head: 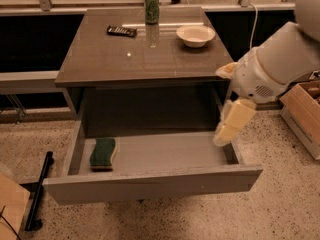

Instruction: Pick sponge from top drawer and place on counter

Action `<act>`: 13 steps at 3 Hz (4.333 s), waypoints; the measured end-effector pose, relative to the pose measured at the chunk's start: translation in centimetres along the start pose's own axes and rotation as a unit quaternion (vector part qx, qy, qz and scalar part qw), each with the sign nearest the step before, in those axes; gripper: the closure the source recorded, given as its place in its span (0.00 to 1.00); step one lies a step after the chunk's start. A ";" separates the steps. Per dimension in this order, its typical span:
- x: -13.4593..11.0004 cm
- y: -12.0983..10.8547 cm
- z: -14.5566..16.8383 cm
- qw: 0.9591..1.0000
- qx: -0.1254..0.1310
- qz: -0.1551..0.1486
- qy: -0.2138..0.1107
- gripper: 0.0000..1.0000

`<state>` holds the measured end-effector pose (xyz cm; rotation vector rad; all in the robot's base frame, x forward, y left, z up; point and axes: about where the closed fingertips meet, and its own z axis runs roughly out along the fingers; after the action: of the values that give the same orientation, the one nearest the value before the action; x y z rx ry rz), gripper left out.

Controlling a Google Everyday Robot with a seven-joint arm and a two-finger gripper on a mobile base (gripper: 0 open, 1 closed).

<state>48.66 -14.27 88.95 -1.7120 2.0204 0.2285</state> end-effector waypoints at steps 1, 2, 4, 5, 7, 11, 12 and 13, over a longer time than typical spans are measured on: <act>-3.1 0.5 5.2 0.997 -0.028 -0.003 -0.069 0.00; -5.8 1.0 10.2 0.992 -0.048 -0.008 -0.112 0.00; -8.4 0.8 16.0 0.986 -0.062 -0.002 -0.154 0.00; -8.4 0.9 16.4 0.987 -0.063 0.003 -0.151 0.00; -12.3 -1.0 22.7 0.973 -0.068 0.018 -0.220 0.00; -17.4 1.2 33.7 0.960 -0.112 0.001 -0.255 0.00; -18.5 2.7 36.1 0.961 -0.113 0.004 -0.252 0.00; -19.0 3.9 38.9 0.964 -0.105 0.021 -0.243 0.00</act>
Offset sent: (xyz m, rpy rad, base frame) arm 0.0391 0.1518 -0.1066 0.3359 0.0483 0.1451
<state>56.51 19.79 63.07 -1.5402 1.7100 0.8178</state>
